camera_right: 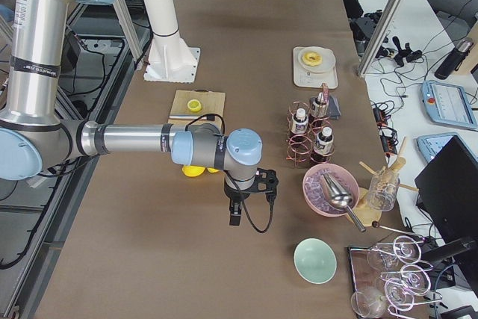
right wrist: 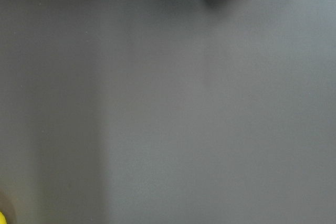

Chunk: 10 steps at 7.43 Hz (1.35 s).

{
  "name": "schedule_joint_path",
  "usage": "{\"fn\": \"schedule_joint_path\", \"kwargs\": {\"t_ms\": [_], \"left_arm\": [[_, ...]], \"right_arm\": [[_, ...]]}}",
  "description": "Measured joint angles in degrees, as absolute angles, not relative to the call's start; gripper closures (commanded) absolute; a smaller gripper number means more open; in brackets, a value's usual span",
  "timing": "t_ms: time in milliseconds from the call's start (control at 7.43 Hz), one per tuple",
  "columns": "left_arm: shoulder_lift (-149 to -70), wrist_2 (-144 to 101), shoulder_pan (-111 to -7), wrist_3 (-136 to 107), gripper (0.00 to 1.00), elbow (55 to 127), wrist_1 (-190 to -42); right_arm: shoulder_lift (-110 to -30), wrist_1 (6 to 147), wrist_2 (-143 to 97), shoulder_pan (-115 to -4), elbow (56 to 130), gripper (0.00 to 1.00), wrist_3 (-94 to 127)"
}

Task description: Place tea on tray

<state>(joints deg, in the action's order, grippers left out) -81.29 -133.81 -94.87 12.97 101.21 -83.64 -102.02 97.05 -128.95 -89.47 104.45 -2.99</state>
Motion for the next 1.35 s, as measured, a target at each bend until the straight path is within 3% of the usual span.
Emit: {"fn": "schedule_joint_path", "kwargs": {"t_ms": [1345], "left_arm": [[-83.5,-141.8,-95.0,13.7,0.02,101.5,-85.8]], "right_arm": [[-101.7,97.1,-131.7,-89.5,107.9,0.00,-3.0]]}}
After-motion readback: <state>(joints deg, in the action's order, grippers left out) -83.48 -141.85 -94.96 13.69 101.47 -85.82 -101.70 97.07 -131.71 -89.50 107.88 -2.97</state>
